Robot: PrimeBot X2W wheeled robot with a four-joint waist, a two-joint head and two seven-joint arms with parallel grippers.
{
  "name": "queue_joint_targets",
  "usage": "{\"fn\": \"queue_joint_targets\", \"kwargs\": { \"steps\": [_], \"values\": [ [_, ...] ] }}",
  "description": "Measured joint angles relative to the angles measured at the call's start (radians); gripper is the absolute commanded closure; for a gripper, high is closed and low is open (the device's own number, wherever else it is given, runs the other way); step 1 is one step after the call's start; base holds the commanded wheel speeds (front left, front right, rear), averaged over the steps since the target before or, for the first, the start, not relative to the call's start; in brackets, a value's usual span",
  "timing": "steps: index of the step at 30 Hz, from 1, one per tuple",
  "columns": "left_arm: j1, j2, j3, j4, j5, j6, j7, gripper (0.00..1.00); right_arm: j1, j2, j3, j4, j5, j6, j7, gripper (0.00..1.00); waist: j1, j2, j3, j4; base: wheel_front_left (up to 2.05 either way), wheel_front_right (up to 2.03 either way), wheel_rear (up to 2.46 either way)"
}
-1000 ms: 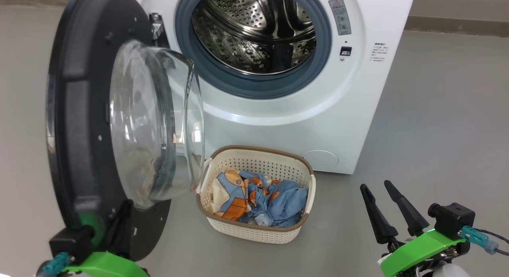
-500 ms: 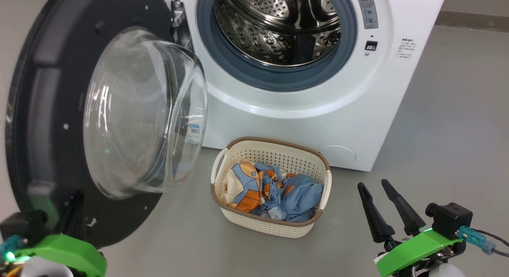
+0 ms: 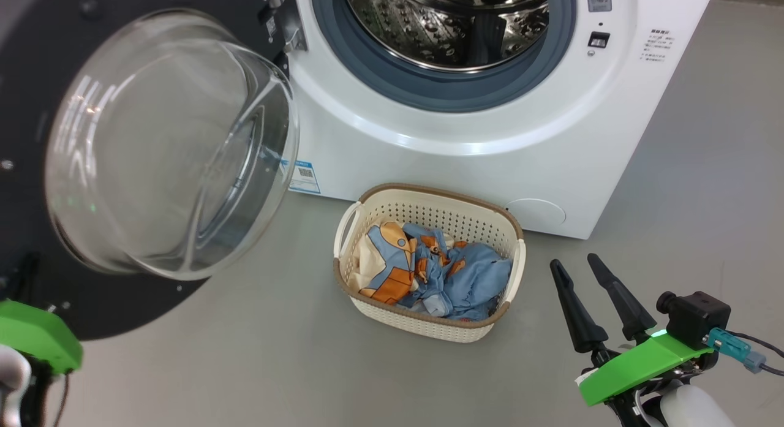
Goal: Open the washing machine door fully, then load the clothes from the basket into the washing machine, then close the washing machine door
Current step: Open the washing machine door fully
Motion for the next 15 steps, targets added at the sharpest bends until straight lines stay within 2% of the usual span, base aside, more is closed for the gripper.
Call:
{"fn": "queue_joint_targets", "kwargs": {
  "steps": [7, 15],
  "values": [
    [-0.109, 0.041, 0.017, 0.166, -0.001, -0.015, -0.001, 1.00, -0.007, 0.001, -0.008, -0.001, -0.001, 0.000, 0.000, 0.00, 0.0000, 0.0000, 0.031, 0.009, 0.00, 0.00, 0.00],
    [-0.207, 0.053, 0.011, 0.309, -0.001, -0.044, -0.030, 1.00, -0.034, 0.001, -0.007, 0.003, -0.001, 0.000, 0.000, 0.00, 0.0000, 0.0000, 0.047, 0.008, 0.00, 0.00, 0.00]
  ]
}}
